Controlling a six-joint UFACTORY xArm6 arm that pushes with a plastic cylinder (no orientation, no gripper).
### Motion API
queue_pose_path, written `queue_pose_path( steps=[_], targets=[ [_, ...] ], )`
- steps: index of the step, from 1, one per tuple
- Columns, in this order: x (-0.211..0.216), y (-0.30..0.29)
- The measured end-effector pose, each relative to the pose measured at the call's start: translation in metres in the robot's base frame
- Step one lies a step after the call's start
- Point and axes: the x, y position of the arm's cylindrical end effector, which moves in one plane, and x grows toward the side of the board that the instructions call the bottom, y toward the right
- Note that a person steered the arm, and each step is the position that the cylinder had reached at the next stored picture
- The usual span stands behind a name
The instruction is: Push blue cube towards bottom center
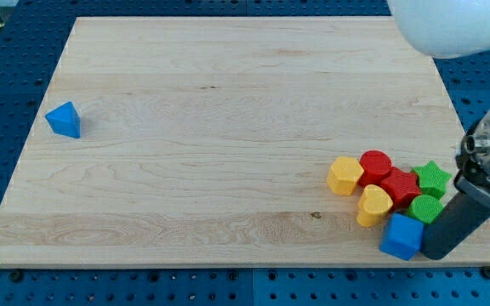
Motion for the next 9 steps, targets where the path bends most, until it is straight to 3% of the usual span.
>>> queue_pose_path(
  steps=[7, 9],
  targets=[
    [0.000, -0.112],
    [0.004, -0.045]
  ],
)
